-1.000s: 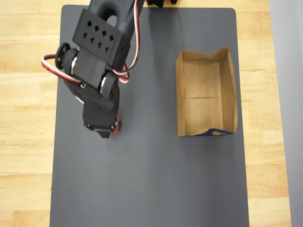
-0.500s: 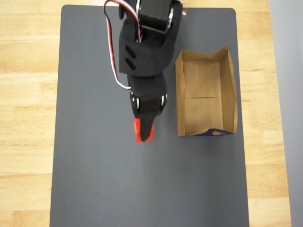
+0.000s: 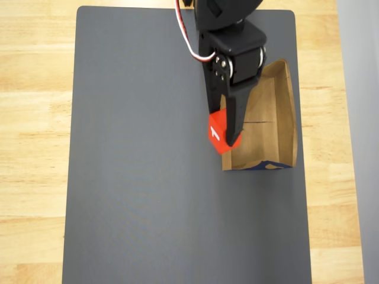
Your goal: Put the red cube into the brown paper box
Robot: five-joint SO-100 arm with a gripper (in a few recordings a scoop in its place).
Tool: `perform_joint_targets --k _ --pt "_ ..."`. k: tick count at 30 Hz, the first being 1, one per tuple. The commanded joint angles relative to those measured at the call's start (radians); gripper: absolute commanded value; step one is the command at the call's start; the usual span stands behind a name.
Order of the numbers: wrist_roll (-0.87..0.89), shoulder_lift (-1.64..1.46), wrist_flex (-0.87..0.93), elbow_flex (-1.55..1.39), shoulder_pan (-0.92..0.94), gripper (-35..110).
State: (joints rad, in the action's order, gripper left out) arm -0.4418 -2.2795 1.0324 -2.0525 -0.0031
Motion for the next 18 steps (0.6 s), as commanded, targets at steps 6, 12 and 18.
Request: perform_joint_targets --k 6,12,18 --pt "0.021 -0.123 0.11 -0.101 -0.15 0" --pt "-0.021 -0.137 0.101 -0.166 -0.19 0" --pt "-0.061 -0.121 0.061 -0.213 -0.196 0"
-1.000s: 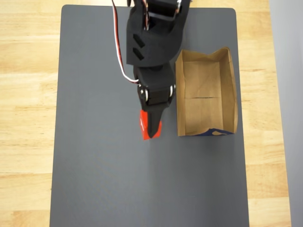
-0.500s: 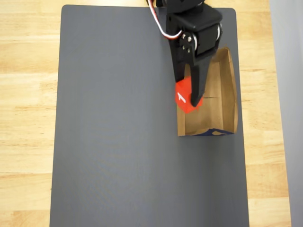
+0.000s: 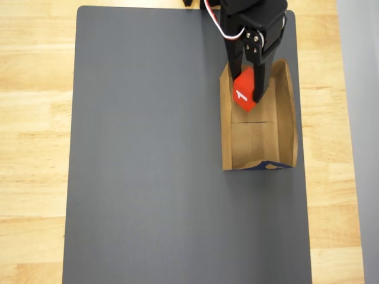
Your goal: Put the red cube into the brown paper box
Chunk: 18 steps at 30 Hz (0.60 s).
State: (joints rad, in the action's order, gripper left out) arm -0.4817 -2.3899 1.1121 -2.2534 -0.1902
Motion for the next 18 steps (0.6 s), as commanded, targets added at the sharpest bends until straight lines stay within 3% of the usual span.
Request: perform_joint_targets --k 1,10,18 --pt "-0.025 -0.006 -0.026 -0.018 -0.011 0" --pt "0.008 0.034 -0.089 -0.029 -0.032 0" --pt "0.011 0.012 -0.104 -0.072 -0.043 9"
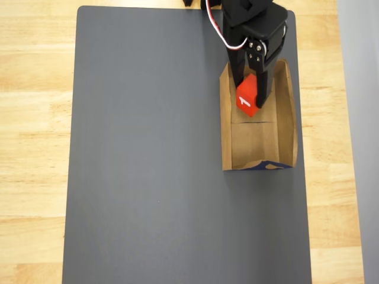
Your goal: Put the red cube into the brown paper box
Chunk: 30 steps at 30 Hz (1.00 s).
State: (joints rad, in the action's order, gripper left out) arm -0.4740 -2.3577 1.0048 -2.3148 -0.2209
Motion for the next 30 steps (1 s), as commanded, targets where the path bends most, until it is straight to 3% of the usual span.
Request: perform_joint_targets --k 1,14,22,25,30 --pt "-0.003 -0.02 0.0 -0.015 -0.012 11" --pt "-0.032 -0.006 -0.015 -0.02 -0.005 30" --pt "-0.043 -0.015 -0.018 -0.02 0.014 30" --pt "-0.055 -0.034 -0.011 -0.018 0.032 29" --pt "-0.012 -0.092 -0.017 0.003 0.101 7"
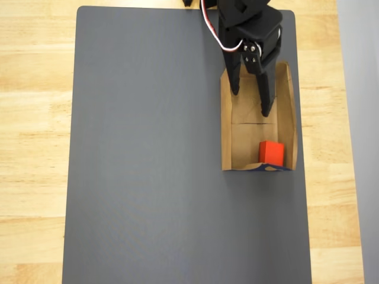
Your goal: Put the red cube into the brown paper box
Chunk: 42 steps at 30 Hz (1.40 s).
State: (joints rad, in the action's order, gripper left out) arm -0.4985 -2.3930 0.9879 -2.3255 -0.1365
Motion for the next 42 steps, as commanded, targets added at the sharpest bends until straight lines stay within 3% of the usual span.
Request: perform_joint_targets --k 1,22,42 --pt "0.021 -0.075 0.0 0.015 0.031 3" --pt "0.12 -0.551 0.06 -0.091 0.371 0" --pt "0.342 -0.732 0.005 -0.347 0.359 0"
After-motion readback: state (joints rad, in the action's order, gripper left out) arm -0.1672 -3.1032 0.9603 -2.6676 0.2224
